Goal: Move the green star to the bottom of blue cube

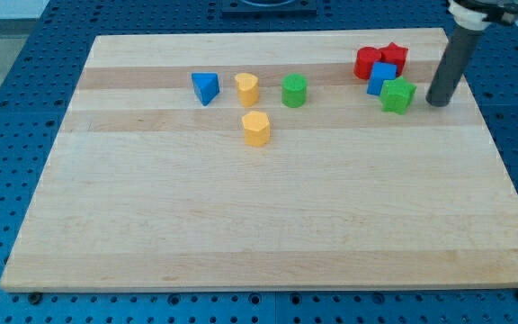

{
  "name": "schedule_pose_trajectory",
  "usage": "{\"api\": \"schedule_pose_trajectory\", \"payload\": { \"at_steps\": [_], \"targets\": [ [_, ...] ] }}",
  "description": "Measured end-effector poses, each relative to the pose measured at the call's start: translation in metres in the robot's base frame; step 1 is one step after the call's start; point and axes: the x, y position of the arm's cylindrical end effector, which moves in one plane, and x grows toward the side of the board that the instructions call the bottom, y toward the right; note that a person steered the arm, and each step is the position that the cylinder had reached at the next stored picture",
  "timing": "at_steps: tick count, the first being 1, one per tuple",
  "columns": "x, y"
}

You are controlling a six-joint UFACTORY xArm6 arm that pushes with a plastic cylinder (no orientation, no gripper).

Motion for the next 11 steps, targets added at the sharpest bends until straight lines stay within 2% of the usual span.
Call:
{"api": "schedule_pose_trajectory", "payload": {
  "at_steps": [8, 11],
  "targets": [
    [-0.002, -0.132],
    [-0.002, -0.165]
  ]
}}
